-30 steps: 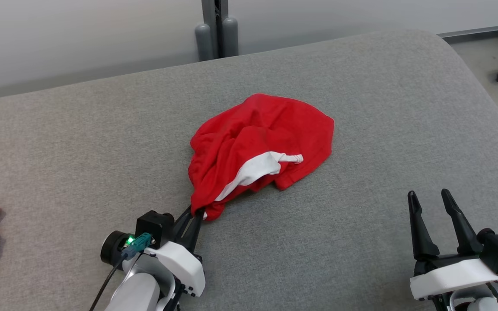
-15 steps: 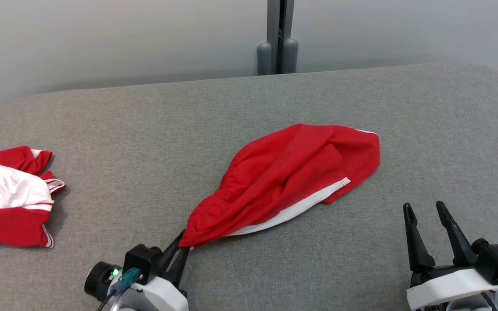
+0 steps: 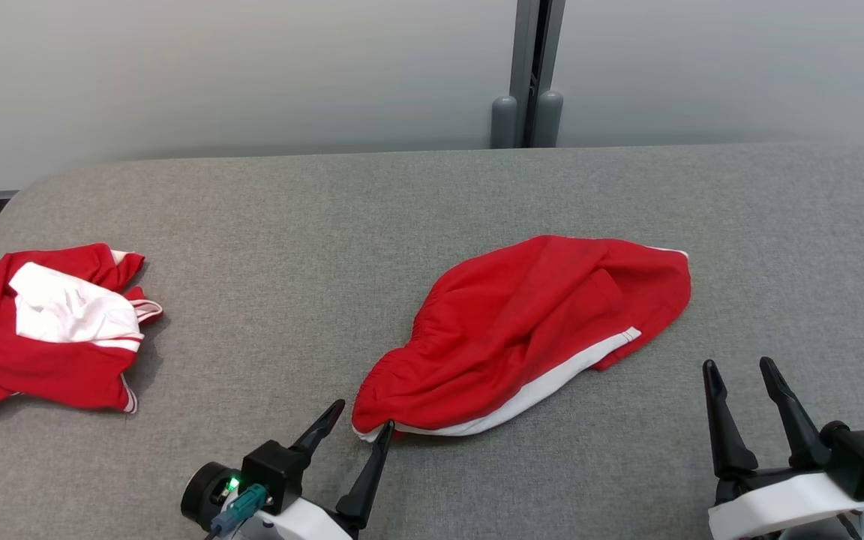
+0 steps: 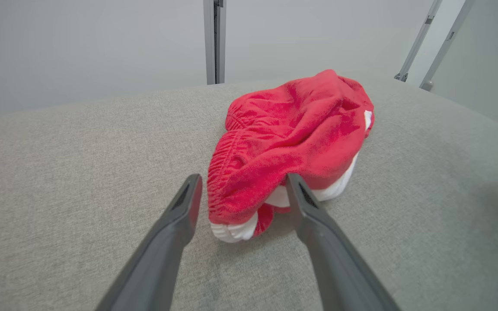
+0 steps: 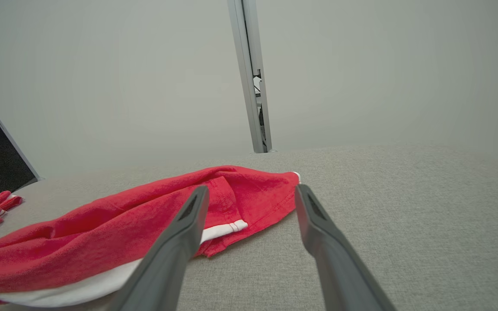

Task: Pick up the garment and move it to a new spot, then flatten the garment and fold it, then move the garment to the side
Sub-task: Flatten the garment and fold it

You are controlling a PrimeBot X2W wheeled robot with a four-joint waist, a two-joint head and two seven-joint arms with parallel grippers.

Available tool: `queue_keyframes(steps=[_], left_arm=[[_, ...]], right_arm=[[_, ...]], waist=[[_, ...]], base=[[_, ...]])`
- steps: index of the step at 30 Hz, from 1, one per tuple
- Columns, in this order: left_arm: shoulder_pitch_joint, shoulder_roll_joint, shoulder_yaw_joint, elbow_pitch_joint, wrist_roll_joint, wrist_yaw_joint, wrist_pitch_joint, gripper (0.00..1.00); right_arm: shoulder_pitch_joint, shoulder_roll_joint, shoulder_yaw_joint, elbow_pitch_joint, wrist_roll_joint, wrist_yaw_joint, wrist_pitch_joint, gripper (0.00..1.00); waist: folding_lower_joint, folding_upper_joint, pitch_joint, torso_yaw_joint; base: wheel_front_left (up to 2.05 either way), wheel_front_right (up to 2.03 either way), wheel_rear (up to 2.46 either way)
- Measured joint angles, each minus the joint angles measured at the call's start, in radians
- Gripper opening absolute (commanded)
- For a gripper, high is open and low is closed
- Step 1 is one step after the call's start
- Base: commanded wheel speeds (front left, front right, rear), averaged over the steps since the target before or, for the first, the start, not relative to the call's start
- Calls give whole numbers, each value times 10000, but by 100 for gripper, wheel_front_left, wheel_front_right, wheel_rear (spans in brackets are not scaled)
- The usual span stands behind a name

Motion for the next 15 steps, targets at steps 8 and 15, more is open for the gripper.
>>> queue_keyframes(steps=[8, 15], left_arm=[[169, 144, 464, -1308, -257, 242, -29, 100], [551, 456, 1741, -2378, -546, 798, -46, 100]], right_arm=[[135, 0, 4, 71, -2, 0, 0, 100], [242, -8, -35, 65, -44, 0, 0, 100]], waist=[[0, 0, -287, 108], [0, 0, -600, 106]], base=[[0, 0, 0], [0, 0, 0]])
